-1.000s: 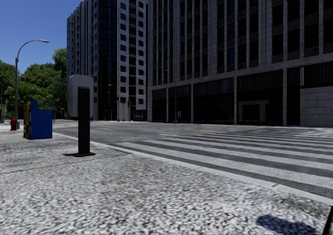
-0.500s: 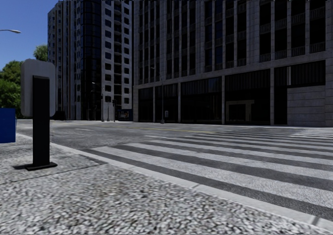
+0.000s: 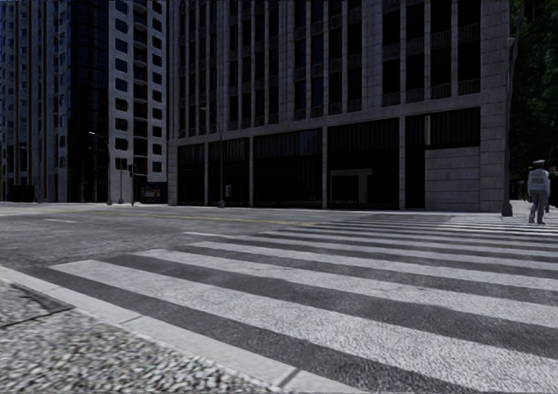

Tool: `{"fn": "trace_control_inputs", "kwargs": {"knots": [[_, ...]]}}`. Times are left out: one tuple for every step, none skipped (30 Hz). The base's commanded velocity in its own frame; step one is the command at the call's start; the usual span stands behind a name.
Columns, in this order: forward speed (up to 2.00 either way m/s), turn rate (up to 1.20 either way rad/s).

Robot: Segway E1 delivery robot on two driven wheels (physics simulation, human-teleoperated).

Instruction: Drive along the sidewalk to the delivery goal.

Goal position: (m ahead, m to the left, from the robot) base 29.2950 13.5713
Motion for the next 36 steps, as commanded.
{"fn": "trace_control_inputs", "kwargs": {"knots": [[1.64,-0.53],[1.64,-0.53],[1.64,-0.53],[1.64,-0.53],[1.64,-0.53],[1.64,-0.53],[1.64,-0.53],[1.64,-0.53],[1.64,-0.53],[1.64,-0.53],[1.64,-0.53],[1.64,-0.53],[1.64,-0.53],[1.64,-0.53],[1.64,-0.53],[1.64,-0.53],[1.64,-0.53],[1.64,-0.53],[1.64,-0.53],[1.64,-0.53],[1.64,-0.53],[1.64,-0.5],[1.64,-0.46],[1.64,-0.41],[1.64,-0.39],[1.64,-0.39],[1.64,-0.39],[1.64,-0.38],[1.64,-0.38],[1.64,-0.38],[1.64,-0.38],[1.64,-0.34],[1.64,-0.19],[1.64,-0.07],[1.64,-0.04],[1.64,-0.04]]}}
